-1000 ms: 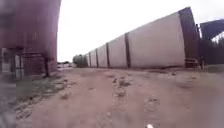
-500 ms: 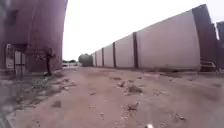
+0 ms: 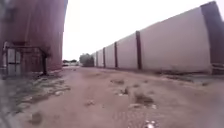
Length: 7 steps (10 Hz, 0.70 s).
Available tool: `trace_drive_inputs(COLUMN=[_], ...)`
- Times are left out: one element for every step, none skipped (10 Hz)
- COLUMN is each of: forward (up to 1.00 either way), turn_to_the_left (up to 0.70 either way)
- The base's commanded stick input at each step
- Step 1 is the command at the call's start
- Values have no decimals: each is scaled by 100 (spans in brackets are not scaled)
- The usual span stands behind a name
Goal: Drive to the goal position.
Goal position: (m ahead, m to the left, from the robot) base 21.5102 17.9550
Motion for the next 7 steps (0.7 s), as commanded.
trace_drive_inputs(forward=[100,100,100,100,100,100,100], turn_to_the_left=[0,0,2,20,40,40,40])
